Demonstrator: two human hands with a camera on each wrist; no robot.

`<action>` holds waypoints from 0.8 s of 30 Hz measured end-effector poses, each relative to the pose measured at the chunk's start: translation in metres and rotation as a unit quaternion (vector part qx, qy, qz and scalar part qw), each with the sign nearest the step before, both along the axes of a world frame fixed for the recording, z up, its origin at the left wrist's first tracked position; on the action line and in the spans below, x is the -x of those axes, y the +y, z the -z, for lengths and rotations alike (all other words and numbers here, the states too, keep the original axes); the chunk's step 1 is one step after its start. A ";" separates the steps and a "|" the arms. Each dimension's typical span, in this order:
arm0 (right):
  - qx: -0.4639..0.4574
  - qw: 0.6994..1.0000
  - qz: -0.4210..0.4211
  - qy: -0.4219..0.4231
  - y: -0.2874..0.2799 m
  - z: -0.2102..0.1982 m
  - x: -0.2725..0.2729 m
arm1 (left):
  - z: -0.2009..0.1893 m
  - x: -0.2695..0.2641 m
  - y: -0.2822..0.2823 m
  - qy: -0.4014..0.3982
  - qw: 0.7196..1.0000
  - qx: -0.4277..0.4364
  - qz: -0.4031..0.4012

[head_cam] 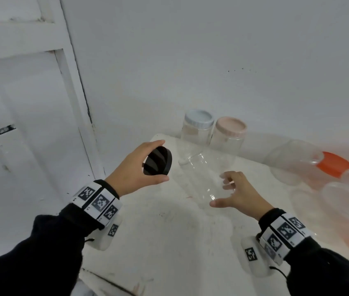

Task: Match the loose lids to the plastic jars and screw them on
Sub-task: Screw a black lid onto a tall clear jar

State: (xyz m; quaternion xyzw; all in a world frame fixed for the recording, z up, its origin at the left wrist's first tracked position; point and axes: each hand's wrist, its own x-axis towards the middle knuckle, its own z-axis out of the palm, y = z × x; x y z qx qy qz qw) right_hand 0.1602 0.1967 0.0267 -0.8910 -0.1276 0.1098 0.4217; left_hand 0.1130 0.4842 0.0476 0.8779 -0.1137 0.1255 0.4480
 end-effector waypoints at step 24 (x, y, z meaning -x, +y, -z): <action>-0.101 0.992 0.012 0.076 -0.062 0.025 0.016 | -0.033 -0.041 -0.140 -0.023 0.983 -0.074 0.166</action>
